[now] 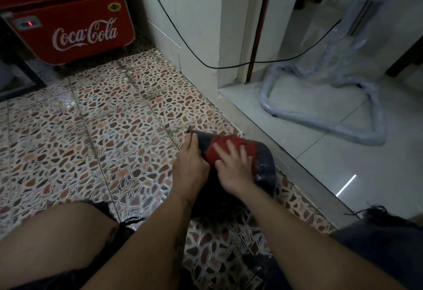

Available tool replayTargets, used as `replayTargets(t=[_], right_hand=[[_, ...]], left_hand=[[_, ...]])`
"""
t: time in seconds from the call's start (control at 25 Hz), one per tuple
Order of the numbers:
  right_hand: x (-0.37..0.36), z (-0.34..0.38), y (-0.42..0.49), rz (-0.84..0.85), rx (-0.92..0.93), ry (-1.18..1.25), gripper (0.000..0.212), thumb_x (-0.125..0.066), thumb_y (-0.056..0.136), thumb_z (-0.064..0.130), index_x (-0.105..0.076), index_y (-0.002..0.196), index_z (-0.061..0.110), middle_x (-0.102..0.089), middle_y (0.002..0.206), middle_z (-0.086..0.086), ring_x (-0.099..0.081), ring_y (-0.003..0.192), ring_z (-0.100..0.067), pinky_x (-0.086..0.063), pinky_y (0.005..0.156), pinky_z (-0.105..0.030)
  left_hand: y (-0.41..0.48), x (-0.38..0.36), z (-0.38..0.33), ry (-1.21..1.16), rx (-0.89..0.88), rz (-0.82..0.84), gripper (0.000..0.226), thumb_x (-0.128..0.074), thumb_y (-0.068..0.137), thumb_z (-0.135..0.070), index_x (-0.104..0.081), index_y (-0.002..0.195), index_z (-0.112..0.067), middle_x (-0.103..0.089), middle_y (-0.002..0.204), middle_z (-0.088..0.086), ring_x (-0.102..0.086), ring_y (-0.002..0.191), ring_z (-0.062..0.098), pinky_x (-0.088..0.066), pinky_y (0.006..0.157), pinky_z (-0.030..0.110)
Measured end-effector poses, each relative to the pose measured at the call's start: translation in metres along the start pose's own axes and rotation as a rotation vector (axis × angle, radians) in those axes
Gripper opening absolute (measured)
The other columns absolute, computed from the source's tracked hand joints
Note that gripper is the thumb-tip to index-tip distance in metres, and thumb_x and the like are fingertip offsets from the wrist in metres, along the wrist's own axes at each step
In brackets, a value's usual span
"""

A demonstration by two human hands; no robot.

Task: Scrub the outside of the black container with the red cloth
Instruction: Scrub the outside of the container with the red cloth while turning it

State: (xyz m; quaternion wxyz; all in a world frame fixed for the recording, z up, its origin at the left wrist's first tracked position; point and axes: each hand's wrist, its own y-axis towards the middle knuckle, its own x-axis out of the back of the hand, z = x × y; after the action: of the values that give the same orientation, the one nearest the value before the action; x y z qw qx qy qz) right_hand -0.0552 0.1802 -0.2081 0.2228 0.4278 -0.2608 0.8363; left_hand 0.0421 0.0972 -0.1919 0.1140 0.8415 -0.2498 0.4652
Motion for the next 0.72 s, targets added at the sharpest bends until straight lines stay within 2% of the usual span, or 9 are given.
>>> replayTargets(t=[0.08, 0.16, 0.24, 0.32, 0.4, 0.48, 0.6, 0.72], right_hand=[[-0.011, -0.001, -0.022, -0.009, 0.163, 0.012, 0.059, -0.035, 0.105, 0.034, -0.013, 0.157, 0.049, 0.007, 0.17, 0.01, 0.014, 0.155, -0.024, 0.013, 0.123, -0.048], [-0.013, -0.026, -0.036, -0.024, 0.196, -0.049, 0.062, -0.034, 0.105, 0.034, -0.004, 0.157, 0.05, 0.014, 0.168, 0.011, 0.018, 0.154, -0.021, 0.014, 0.123, -0.047], [-0.006, -0.054, -0.033, -0.033, 0.072, -0.078, 0.063, -0.031, 0.106, 0.037, 0.003, 0.156, 0.051, 0.018, 0.168, 0.01, 0.019, 0.154, -0.024, 0.014, 0.122, -0.049], [0.005, -0.063, -0.021, -0.018, -0.109, -0.058, 0.061, -0.029, 0.106, 0.038, 0.004, 0.156, 0.051, 0.016, 0.169, 0.008, 0.019, 0.154, -0.026, 0.012, 0.123, -0.052], [0.007, -0.045, -0.013, -0.01, -0.189, -0.012, 0.062, -0.032, 0.105, 0.034, -0.004, 0.157, 0.049, 0.011, 0.17, 0.006, 0.016, 0.154, -0.03, 0.008, 0.123, -0.054], [-0.004, -0.019, -0.018, -0.023, -0.085, 0.008, 0.063, -0.037, 0.103, 0.029, -0.012, 0.157, 0.05, 0.007, 0.17, 0.006, 0.015, 0.154, -0.033, 0.007, 0.124, -0.052], [-0.021, -0.003, -0.034, -0.031, 0.199, 0.051, 0.063, -0.042, 0.102, 0.025, -0.022, 0.153, 0.054, 0.004, 0.17, 0.013, 0.016, 0.154, -0.023, 0.013, 0.123, -0.044], [-0.009, -0.026, -0.011, -0.01, 0.197, 0.025, 0.06, -0.04, 0.101, 0.031, -0.021, 0.153, 0.055, -0.002, 0.17, 0.012, 0.009, 0.155, -0.022, 0.009, 0.124, -0.046]], left_hand=[[0.012, 0.006, 0.001, 0.015, 0.044, 0.028, 0.062, -0.038, 0.094, -0.014, -0.03, 0.156, -0.013, -0.028, 0.165, 0.006, -0.039, 0.143, 0.032, -0.035, 0.113, 0.047], [0.022, 0.009, 0.006, 0.036, 0.03, 0.052, 0.055, -0.037, 0.09, -0.013, -0.043, 0.145, -0.013, -0.044, 0.155, 0.009, -0.049, 0.131, 0.036, -0.042, 0.105, 0.05], [0.028, 0.011, 0.006, 0.012, 0.055, 0.035, 0.044, -0.037, 0.091, -0.011, -0.05, 0.132, -0.012, -0.054, 0.143, 0.011, -0.054, 0.121, 0.037, -0.046, 0.098, 0.051], [0.023, 0.009, 0.005, -0.025, 0.072, 0.011, 0.044, -0.036, 0.098, -0.015, -0.047, 0.141, -0.013, -0.048, 0.151, 0.008, -0.049, 0.13, 0.033, -0.04, 0.106, 0.048], [0.006, 0.004, 0.008, -0.077, 0.051, -0.046, 0.051, -0.034, 0.103, -0.022, -0.035, 0.153, -0.018, -0.033, 0.163, 0.001, -0.038, 0.143, 0.025, -0.033, 0.113, 0.04], [-0.005, -0.001, 0.016, -0.144, 0.022, -0.103, 0.054, -0.033, 0.101, -0.023, -0.033, 0.155, -0.021, -0.029, 0.165, -0.002, -0.035, 0.146, 0.022, -0.03, 0.115, 0.037], [0.009, -0.003, 0.02, -0.169, 0.071, -0.1, 0.053, -0.034, 0.1, -0.02, -0.039, 0.153, -0.021, -0.033, 0.163, -0.001, -0.035, 0.147, 0.022, -0.028, 0.117, 0.038], [0.029, 0.003, 0.021, -0.138, 0.086, -0.061, 0.051, -0.035, 0.1, -0.021, -0.043, 0.15, -0.018, -0.038, 0.161, 0.002, -0.035, 0.147, 0.025, -0.027, 0.119, 0.041]])
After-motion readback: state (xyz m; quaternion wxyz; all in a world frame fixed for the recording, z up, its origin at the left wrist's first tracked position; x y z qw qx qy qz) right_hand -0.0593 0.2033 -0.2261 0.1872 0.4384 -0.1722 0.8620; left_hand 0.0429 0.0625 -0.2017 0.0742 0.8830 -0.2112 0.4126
